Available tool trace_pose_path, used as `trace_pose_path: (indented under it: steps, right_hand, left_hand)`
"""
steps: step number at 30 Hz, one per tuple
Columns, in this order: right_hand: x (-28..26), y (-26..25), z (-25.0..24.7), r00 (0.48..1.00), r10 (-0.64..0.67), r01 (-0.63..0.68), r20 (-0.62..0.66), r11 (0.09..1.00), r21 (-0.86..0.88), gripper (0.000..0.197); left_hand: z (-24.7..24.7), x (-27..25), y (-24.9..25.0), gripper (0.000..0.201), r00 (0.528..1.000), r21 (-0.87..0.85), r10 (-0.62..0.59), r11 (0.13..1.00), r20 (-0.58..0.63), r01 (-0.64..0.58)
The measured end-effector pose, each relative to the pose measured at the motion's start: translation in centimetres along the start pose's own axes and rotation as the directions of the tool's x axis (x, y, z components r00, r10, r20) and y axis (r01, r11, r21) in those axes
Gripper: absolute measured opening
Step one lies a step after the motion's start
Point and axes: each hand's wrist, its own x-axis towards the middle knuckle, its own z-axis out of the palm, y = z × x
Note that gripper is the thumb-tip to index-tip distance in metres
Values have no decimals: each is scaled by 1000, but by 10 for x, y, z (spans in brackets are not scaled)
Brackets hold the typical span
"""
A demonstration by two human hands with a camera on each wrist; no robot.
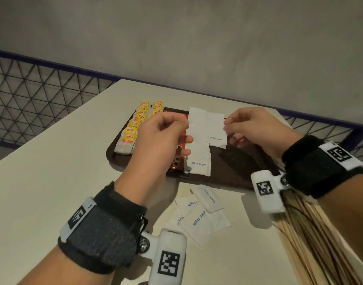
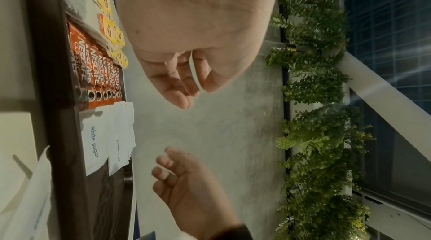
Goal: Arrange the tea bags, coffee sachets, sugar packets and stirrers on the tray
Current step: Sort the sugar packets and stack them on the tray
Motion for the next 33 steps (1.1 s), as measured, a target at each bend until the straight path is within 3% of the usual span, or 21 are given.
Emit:
trace_pose_path:
  steps: [2,4,6,8,10,13,16,23,26,29,31,33]
  right_hand:
    - [-41,-10,3,963,-72,63,258,997,40,17]
    - [-73,-13,9,858,-87,200,506,965,-172,32]
    - [-91,-10,19,780,-50,397,623,810,-432,57]
    - [-99,-3,31,751,-51,502,659,692,-518,75]
    - [-105,7,45,757,-61,530,650,640,-556,83]
    - [-113,12,57,781,-59,539,622,568,-622,72]
    - [-117,10,55,782,-48,524,621,589,-615,51]
    - [-116,8,39,818,-90,467,568,681,-564,35]
    - [-116,8,31,847,-30,335,531,806,-488,29]
    - [-115,7,25,869,-31,139,494,973,-183,27]
    - [-112,3,22,903,-53,9,427,995,103,29]
    - [-108,1,23,936,-40,-89,349,934,347,29]
  left_hand:
    - [-1,-2,2,6,1000,-8,5,1000,-6,-5]
    - [-1,-3,4,8,1000,-20,10,1000,-13,-11]
    - [-2,-4,5,9,1000,-22,10,1000,-17,-10]
    - [-2,-6,5,9,1000,-4,13,1000,-18,-13]
    - [-2,-7,5,8,1000,15,16,1000,-20,-16]
    - [-2,-8,6,6,1000,28,13,1000,-21,-13]
    - [-3,-8,8,7,1000,29,7,1000,-21,-7]
    - [-5,-7,9,7,1000,21,0,1000,-21,0]
    - [-5,-6,9,8,1000,26,-16,1000,-13,16]
    - [-5,-6,9,3,998,56,-49,997,35,47]
    - [-4,-6,7,4,993,90,-76,994,89,68]
    - [-1,-8,5,11,984,131,-103,988,146,84]
